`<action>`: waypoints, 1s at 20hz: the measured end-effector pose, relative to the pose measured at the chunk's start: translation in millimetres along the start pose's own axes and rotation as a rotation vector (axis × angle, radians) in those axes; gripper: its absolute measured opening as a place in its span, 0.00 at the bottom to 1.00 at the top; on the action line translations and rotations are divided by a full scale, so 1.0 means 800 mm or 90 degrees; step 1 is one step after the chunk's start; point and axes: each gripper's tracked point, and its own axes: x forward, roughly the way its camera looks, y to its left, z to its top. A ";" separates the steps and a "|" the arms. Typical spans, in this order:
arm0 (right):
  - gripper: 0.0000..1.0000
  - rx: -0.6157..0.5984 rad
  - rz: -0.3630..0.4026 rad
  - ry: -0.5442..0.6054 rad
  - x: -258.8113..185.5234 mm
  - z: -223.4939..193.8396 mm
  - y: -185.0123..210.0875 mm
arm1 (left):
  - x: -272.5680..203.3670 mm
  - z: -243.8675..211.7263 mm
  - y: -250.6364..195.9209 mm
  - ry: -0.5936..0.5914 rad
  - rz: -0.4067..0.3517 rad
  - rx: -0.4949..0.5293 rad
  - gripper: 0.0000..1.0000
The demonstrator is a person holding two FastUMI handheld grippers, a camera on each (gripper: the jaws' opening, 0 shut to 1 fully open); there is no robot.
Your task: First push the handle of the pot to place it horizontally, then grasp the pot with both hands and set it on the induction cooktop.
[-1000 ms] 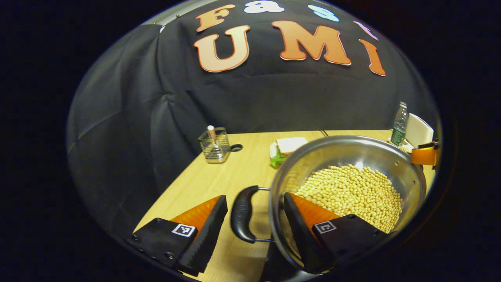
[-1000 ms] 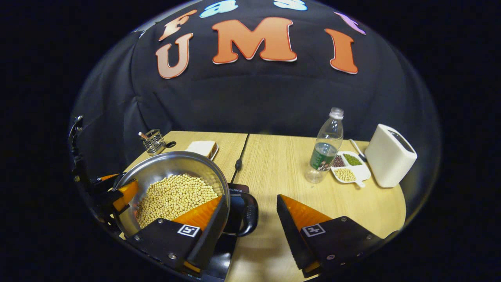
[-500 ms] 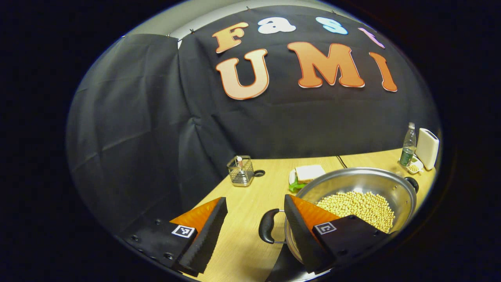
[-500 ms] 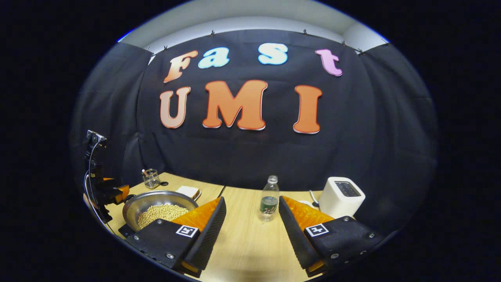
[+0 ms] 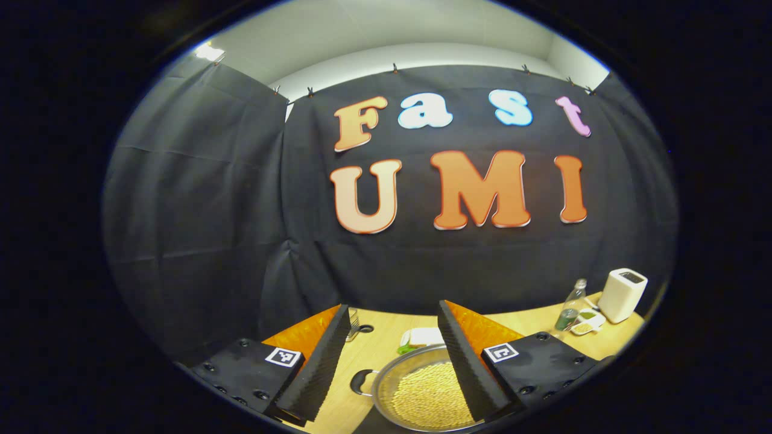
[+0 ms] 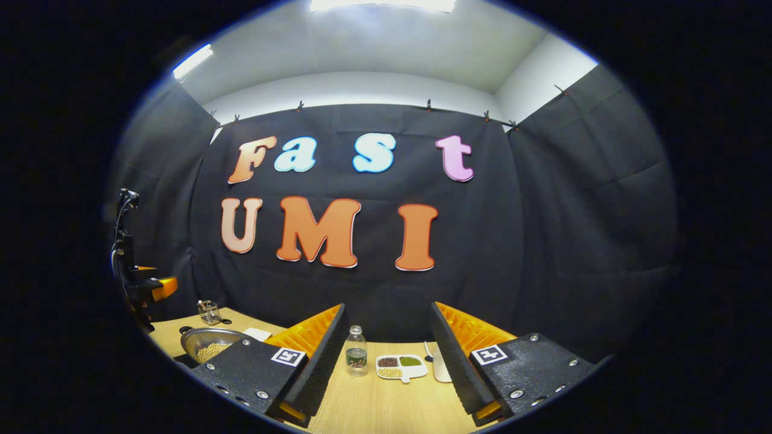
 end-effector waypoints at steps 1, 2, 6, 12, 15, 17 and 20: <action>0.86 0.008 0.001 -0.010 -0.006 0.010 -0.006 | -0.008 0.018 -0.015 -0.014 -0.019 -0.010 0.94; 0.86 0.017 0.019 -0.011 -0.016 0.015 -0.003 | -0.016 0.034 -0.030 -0.026 -0.039 -0.018 0.94; 0.87 0.020 0.048 -0.045 -0.034 0.046 -0.012 | -0.041 0.095 -0.038 -0.068 -0.052 -0.030 0.94; 0.88 -0.017 0.008 -0.084 -0.049 0.100 -0.033 | -0.089 0.163 -0.034 -0.126 -0.043 -0.105 0.93; 0.88 -0.023 0.010 -0.111 -0.058 0.132 -0.031 | -0.112 0.207 -0.040 -0.162 -0.056 -0.092 0.94; 0.88 -0.016 0.035 -0.127 -0.064 0.148 -0.019 | -0.123 0.230 -0.050 -0.199 -0.060 -0.074 0.94; 0.88 0.003 0.056 -0.124 -0.067 0.149 -0.008 | -0.127 0.233 -0.068 -0.201 -0.088 -0.087 0.94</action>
